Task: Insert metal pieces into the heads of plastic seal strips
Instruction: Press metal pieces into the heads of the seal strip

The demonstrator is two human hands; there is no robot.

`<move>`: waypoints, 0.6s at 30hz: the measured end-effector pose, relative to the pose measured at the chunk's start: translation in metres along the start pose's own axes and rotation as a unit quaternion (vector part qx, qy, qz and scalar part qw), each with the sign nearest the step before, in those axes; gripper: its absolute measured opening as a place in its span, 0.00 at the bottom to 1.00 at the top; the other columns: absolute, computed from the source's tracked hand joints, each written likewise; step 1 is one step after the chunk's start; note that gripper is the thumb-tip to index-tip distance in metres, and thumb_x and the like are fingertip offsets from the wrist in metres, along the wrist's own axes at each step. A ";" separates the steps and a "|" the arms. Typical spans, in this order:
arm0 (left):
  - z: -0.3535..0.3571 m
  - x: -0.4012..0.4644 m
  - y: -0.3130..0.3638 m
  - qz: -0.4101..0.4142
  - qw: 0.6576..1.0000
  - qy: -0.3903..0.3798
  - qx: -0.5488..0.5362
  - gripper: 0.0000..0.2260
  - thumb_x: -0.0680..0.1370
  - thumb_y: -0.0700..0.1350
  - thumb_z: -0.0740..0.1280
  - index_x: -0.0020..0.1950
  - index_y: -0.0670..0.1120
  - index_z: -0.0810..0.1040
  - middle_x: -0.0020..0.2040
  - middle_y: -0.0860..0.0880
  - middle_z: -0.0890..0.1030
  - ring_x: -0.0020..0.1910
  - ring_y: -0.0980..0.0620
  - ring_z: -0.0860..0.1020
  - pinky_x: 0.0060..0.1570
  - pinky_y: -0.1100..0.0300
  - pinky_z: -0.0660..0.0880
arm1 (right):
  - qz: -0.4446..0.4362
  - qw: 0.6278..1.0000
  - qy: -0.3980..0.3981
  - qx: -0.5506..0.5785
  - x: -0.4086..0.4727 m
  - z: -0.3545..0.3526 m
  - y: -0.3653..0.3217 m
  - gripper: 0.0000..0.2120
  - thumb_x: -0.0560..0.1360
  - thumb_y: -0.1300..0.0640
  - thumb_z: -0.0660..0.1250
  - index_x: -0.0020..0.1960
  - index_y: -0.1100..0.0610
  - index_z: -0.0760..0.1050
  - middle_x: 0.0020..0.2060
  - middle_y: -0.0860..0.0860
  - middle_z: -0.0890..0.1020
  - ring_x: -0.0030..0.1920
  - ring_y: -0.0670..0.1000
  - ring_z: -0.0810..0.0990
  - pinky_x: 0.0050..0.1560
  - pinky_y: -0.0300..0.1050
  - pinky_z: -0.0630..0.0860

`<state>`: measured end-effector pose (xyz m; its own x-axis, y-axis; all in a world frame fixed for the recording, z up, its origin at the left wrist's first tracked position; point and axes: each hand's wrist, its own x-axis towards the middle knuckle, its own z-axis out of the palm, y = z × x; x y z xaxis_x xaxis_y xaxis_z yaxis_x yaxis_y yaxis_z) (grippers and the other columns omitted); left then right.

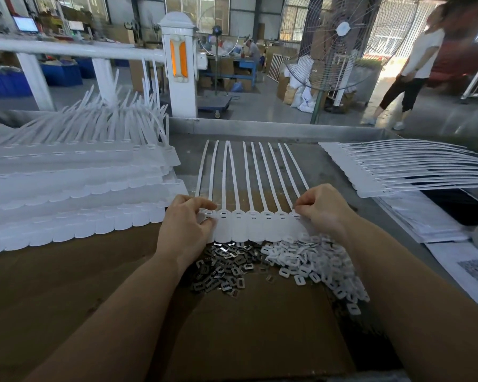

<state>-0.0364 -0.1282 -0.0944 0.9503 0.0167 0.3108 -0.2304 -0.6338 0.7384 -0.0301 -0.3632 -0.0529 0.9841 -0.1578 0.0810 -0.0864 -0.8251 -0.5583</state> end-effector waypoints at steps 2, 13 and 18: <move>0.000 0.000 0.000 0.000 1.000 -0.001 -0.002 0.07 0.75 0.43 0.70 0.48 0.55 0.77 0.52 0.54 0.70 0.46 0.61 0.70 0.42 0.76 0.64 | -0.001 1.000 -0.005 -0.006 0.001 0.000 0.000 0.06 0.75 0.63 0.66 0.47 0.62 0.82 0.39 0.50 0.79 0.43 0.50 0.79 0.47 0.44 0.74; -0.001 0.000 0.001 -0.003 1.000 -0.002 0.010 0.07 0.75 0.43 0.69 0.50 0.53 0.79 0.52 0.53 0.70 0.50 0.58 0.70 0.51 0.68 0.65 | -0.022 0.997 0.043 -0.053 -0.004 0.004 0.003 0.04 0.72 0.62 0.69 0.43 0.56 0.83 0.44 0.52 0.83 0.44 0.51 0.79 0.48 0.43 0.75; -0.001 0.000 0.001 -0.006 1.000 -0.005 0.005 0.07 0.75 0.43 0.69 0.50 0.53 0.78 0.53 0.53 0.70 0.49 0.58 0.71 0.51 0.67 0.66 | -0.041 0.996 0.030 -0.076 -0.008 0.000 0.008 0.09 0.75 0.65 0.65 0.47 0.56 0.83 0.50 0.51 0.82 0.50 0.52 0.79 0.56 0.46 0.74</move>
<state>-0.0371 -0.1284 -0.0933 0.9550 0.0164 0.2960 -0.2171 -0.6413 0.7359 -0.0384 -0.3682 -0.0581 0.9784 -0.1141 0.1724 -0.0325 -0.9084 -0.4168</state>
